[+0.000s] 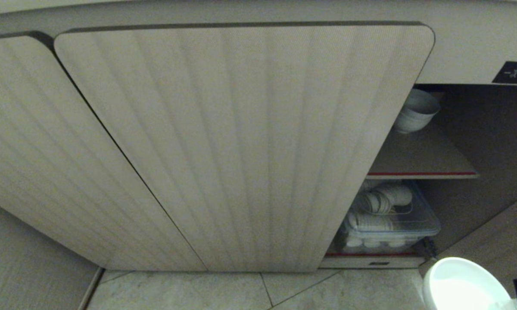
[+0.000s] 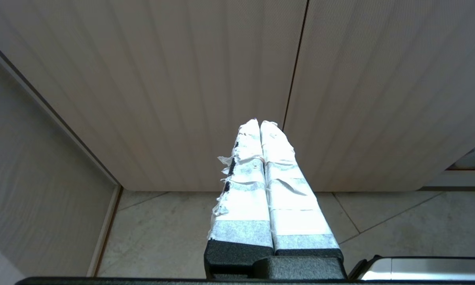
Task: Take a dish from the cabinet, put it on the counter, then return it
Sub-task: Put it back into the cabinet
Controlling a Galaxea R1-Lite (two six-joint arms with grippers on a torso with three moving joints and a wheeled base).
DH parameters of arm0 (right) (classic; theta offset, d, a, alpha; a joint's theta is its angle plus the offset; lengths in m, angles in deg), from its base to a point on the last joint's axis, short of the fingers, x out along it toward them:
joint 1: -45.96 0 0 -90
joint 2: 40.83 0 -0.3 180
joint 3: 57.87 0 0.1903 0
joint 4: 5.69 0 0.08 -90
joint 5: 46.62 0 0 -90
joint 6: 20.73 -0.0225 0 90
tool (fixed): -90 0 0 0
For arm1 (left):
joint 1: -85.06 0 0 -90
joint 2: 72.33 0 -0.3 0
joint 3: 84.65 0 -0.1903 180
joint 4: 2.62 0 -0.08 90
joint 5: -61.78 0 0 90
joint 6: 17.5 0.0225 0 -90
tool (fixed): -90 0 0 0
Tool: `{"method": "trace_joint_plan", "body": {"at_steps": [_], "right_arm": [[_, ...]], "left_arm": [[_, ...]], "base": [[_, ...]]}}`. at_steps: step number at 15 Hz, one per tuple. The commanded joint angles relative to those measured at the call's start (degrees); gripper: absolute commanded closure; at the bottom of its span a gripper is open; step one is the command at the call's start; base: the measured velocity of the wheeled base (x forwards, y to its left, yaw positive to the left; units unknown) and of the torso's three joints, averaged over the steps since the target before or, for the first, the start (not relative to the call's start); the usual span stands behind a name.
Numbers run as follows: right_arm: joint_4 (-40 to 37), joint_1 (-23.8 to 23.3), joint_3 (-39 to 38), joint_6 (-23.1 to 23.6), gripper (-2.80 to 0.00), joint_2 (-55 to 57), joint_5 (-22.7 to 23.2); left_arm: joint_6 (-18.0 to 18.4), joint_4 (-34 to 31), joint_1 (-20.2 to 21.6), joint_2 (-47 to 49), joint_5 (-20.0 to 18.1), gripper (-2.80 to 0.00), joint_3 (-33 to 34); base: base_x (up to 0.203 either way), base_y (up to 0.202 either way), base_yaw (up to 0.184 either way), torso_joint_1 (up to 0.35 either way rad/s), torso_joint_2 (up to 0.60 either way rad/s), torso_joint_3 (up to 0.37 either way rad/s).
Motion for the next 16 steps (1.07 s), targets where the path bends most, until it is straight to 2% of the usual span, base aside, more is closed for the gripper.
{"method": "trace_joint_plan", "body": {"at_steps": [1, 5, 9, 12, 14, 16], "right_arm": [[1.83, 0.03, 0.51, -0.54, 0.00, 3.74, 0.15], [6.37, 0.12, 0.70, -1.58, 0.00, 7.32, 0.15], [8.51, 1.91, 1.35, -6.16, 0.00, 8.86, 0.15], [8.51, 3.85, 5.09, -10.39, 0.00, 10.67, -0.23], [8.50, 3.90, 5.91, -10.87, 0.00, 11.86, -2.13], [8.59, 3.90, 6.71, -13.37, 0.00, 12.92, -4.44]], "left_arm": [[-0.04, 0.02, 0.00, -0.02, -0.02, 0.00, 0.00], [-0.04, 0.02, 0.00, -0.02, -0.02, 0.00, 0.00], [-0.04, 0.02, 0.00, -0.02, -0.02, 0.00, 0.00], [-0.04, 0.02, 0.00, -0.02, -0.02, 0.00, 0.00], [-0.04, 0.02, 0.00, -0.02, -0.02, 0.00, 0.00], [-0.04, 0.02, 0.00, -0.02, -0.02, 0.00, 0.00]], "base": [[0.000, 0.000, 0.000, 0.000, 0.00, 0.000], [0.000, 0.000, 0.000, 0.000, 0.00, 0.000], [0.000, 0.000, 0.000, 0.000, 0.00, 0.000], [0.000, 0.000, 0.000, 0.000, 0.00, 0.000], [0.000, 0.000, 0.000, 0.000, 0.00, 0.000], [0.000, 0.000, 0.000, 0.000, 0.00, 0.000]]}}
